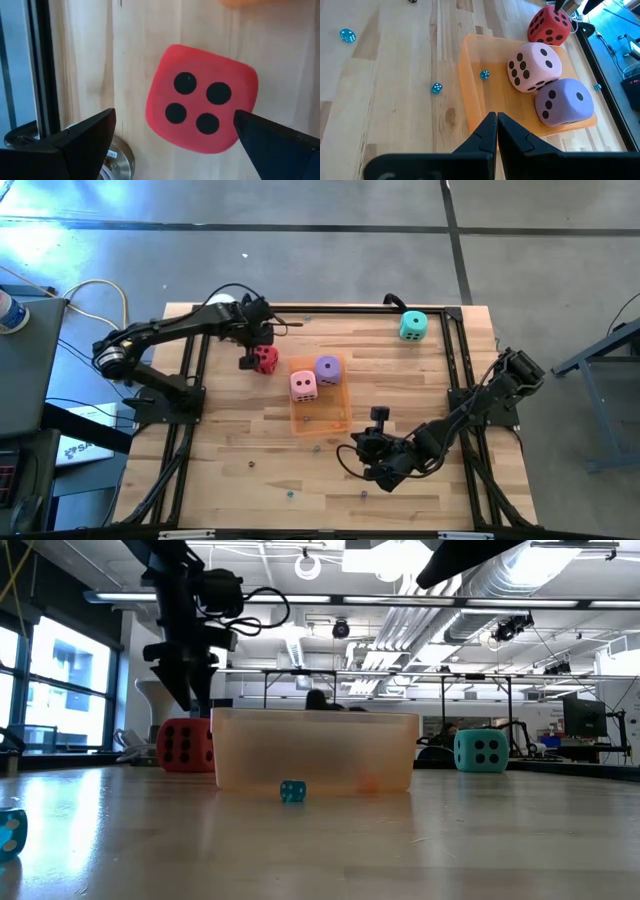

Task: Pick & Place Dice
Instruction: Put the large red die into the orange bin

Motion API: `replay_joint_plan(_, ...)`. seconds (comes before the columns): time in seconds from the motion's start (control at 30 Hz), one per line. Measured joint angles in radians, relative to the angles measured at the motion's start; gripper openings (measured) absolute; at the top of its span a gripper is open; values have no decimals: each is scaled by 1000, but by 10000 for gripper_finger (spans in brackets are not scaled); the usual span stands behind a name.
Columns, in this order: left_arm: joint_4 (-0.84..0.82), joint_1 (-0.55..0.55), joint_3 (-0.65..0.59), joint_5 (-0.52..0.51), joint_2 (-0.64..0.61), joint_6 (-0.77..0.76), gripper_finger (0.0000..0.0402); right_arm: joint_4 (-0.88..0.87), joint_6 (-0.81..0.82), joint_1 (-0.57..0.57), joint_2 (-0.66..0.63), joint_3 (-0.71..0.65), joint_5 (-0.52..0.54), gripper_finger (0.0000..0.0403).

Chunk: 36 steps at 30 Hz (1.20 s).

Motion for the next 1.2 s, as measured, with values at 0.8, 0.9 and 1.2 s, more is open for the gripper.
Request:
replay_joint_plan(0.8,-4,41,0,159,26,-25,395,18,1,-27,4,0,-33,4)
replay_joint_plan(0.9,-4,41,0,162,26,-26,395,17,1,-27,10,0,-34,4)
replay_joint_plan(1.2,-22,41,0,165,27,-27,395,17,1,-27,10,0,-34,4)
